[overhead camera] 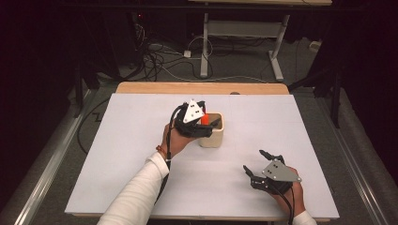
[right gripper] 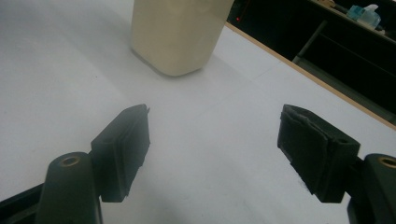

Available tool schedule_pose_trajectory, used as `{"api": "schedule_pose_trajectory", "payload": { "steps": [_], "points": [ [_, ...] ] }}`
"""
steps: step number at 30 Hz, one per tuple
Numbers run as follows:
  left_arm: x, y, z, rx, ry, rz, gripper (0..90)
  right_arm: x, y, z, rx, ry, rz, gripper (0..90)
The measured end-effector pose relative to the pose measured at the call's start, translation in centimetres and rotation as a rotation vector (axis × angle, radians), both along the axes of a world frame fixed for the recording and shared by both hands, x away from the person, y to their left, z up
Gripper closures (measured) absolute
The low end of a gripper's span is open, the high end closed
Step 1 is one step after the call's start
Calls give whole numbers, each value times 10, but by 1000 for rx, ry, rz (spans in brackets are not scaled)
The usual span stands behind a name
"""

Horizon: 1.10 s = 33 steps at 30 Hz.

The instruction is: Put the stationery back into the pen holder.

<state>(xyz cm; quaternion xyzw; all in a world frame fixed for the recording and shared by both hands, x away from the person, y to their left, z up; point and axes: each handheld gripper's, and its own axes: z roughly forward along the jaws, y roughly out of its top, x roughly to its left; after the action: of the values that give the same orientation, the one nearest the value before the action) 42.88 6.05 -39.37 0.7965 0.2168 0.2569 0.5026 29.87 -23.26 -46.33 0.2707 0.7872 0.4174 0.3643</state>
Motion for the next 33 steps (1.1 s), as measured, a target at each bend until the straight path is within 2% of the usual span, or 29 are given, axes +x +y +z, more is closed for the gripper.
{"api": "schedule_pose_trajectory", "payload": {
  "steps": [2,9,12,18,21,33],
  "points": [
    [0,1,0,10,-3,5,143,0,0,0,3,-5,-5,230],
    [-5,6,4,38,-28,-8,146,0,-1,1,20,-4,-10,199],
    [-8,9,7,71,-41,-16,146,0,-1,1,28,-2,-11,184],
    [-16,12,13,105,-62,-19,147,0,-1,2,50,3,-10,170],
    [-21,13,14,123,-75,-21,154,-1,0,2,43,-2,-2,170],
    [-32,20,14,154,-87,-33,154,-3,3,3,40,-5,8,173]
  ]
}}
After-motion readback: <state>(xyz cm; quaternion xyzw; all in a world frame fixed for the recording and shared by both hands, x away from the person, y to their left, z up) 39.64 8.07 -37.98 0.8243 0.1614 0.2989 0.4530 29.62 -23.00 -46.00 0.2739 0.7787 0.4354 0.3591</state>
